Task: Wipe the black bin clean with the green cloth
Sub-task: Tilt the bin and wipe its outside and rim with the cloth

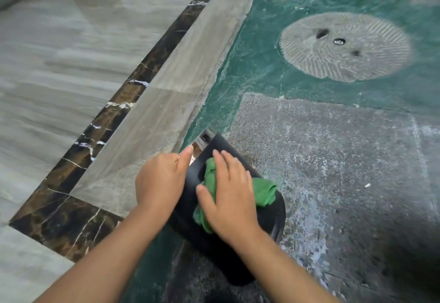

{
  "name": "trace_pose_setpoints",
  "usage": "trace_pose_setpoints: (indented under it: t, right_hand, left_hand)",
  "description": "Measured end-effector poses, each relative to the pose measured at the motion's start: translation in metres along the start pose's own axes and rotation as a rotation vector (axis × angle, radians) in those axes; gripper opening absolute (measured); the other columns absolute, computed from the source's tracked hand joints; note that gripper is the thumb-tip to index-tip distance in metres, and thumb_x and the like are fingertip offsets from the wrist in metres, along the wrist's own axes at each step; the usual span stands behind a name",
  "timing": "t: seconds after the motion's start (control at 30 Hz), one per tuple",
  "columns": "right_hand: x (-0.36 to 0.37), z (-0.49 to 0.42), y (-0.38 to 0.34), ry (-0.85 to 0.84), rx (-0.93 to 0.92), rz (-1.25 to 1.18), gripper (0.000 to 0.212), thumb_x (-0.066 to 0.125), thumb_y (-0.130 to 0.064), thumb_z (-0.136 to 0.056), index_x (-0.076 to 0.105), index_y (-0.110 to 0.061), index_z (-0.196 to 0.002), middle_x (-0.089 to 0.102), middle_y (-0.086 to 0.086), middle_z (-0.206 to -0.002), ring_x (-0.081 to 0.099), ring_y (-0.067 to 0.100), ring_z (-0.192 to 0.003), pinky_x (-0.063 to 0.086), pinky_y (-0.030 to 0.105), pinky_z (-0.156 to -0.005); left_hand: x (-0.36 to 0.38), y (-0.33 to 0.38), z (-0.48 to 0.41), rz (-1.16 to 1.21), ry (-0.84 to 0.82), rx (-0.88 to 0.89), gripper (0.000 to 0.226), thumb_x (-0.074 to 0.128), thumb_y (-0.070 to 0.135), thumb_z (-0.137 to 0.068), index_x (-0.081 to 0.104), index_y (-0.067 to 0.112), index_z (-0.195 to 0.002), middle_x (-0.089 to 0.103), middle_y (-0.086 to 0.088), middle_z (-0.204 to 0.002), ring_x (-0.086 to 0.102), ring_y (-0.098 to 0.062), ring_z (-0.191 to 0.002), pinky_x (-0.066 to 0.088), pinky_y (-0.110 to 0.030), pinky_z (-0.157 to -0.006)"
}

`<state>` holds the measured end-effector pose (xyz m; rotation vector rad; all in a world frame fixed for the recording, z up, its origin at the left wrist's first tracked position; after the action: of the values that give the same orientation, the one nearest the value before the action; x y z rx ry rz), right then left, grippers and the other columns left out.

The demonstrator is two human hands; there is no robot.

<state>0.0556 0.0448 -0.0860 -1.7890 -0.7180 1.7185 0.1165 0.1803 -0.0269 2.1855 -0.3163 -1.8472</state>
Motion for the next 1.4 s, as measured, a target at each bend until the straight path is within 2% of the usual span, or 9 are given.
trace_pose_setpoints:
  t: [0.17,0.43,0.6,0.73,0.83,1.0,1.17,1.3,1.4]
  right_hand:
    - [0.007,0.013,-0.023,0.084,-0.099,0.102,0.070,0.045,-0.050,-0.088,0.029,-0.032,-0.153,0.035,0.001,-0.159,0.029,0.032,-0.147,0.025,0.060,-0.116]
    - [0.004,-0.118,0.043,-0.243,0.247,-0.233,0.045,0.037,-0.043,-0.099,0.053,-0.016,-0.131,0.056,0.015,-0.139,0.053,0.034,-0.125,0.039,0.041,-0.098]
    - [0.027,-0.106,0.115,-0.422,0.563,-0.487,0.034,0.046,-0.038,-0.094,0.072,-0.016,-0.090,0.073,0.014,-0.105,0.067,0.028,-0.092,0.051,0.034,-0.083]
    - [0.022,-0.058,0.156,-0.416,0.652,-0.514,0.036,0.046,-0.035,-0.094,0.072,-0.016,-0.078,0.074,0.011,-0.092,0.071,0.020,-0.077,0.055,0.026,-0.073]
    - [0.021,-0.032,0.161,-0.343,0.599,-0.489,0.036,0.044,-0.034,-0.095,0.071,-0.012,-0.086,0.074,0.012,-0.096,0.066,0.026,-0.089,0.050,0.038,-0.084]
    - [0.029,0.013,0.143,-0.174,0.524,-0.554,0.029,0.041,-0.036,-0.097,0.063,-0.024,-0.083,0.069,-0.005,-0.088,0.063,0.017,-0.086,0.045,0.032,-0.074]
    - [0.041,0.047,0.174,-0.091,0.786,-0.765,0.031,0.045,-0.028,-0.096,0.065,-0.017,-0.076,0.072,0.002,-0.078,0.064,0.019,-0.073,0.047,0.033,-0.070]
    - [0.043,0.054,0.179,-0.109,0.855,-0.966,0.024,0.049,-0.021,-0.093,0.064,-0.015,-0.076,0.068,0.009,-0.073,0.063,0.011,-0.053,0.046,0.018,-0.049]
    - [0.015,0.025,0.161,-0.003,0.822,-1.172,0.028,0.053,-0.029,-0.087,0.069,-0.008,-0.094,0.068,0.019,-0.088,0.068,0.031,-0.077,0.055,0.036,-0.073]
  left_hand:
    - [0.000,-0.007,0.004,0.053,0.012,0.041,0.068,0.030,0.060,-0.094,0.037,0.015,-0.044,0.049,-0.003,-0.044,0.051,-0.029,-0.048,0.036,-0.033,-0.046]
    - [-0.004,-0.020,0.029,0.115,-0.007,0.072,0.062,0.035,0.061,-0.092,0.019,0.020,-0.048,0.024,0.003,-0.039,0.033,-0.023,-0.042,0.028,-0.036,-0.046]
    - [-0.003,-0.047,0.042,0.236,-0.027,0.078,0.057,0.041,0.061,-0.084,0.025,0.020,-0.049,0.024,0.001,-0.043,0.026,-0.013,-0.042,0.026,-0.034,-0.045]
    - [-0.005,-0.054,0.044,0.234,-0.082,0.150,0.060,0.047,0.066,-0.081,0.030,0.014,-0.056,0.034,0.003,-0.048,0.035,-0.015,-0.046,0.029,-0.029,-0.048]
    - [-0.004,-0.032,0.038,0.143,-0.132,0.265,0.065,0.052,0.067,-0.081,0.030,0.012,-0.055,0.030,0.004,-0.043,0.040,-0.015,-0.045,0.032,-0.028,-0.048]
    - [0.008,0.011,0.024,-0.070,-0.157,0.230,0.058,0.045,0.070,-0.080,0.038,0.019,-0.055,0.047,0.004,-0.046,0.048,-0.014,-0.048,0.027,-0.030,-0.043]
    - [0.016,0.047,0.025,-0.082,-0.196,0.379,0.063,0.041,0.077,-0.075,0.033,0.019,-0.054,0.041,0.004,-0.047,0.044,-0.016,-0.050,0.031,-0.033,-0.046]
    - [0.026,0.072,0.038,-0.140,-0.194,0.489,0.067,0.031,0.081,-0.077,0.030,0.019,-0.053,0.038,0.004,-0.048,0.043,-0.018,-0.052,0.031,-0.033,-0.047]
    - [0.026,0.088,0.047,-0.155,-0.146,0.597,0.065,0.034,0.078,-0.079,0.028,0.020,-0.051,0.037,0.005,-0.049,0.047,-0.016,-0.050,0.025,-0.030,-0.044]
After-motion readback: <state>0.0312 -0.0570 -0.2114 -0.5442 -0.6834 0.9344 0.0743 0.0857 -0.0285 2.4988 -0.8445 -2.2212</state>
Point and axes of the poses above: each hand's wrist, its own z-axis away from the middle knuckle, its own x-axis out of the palm, y = z × x, the point moved 6 cm from there along -z, towards the middle knuckle
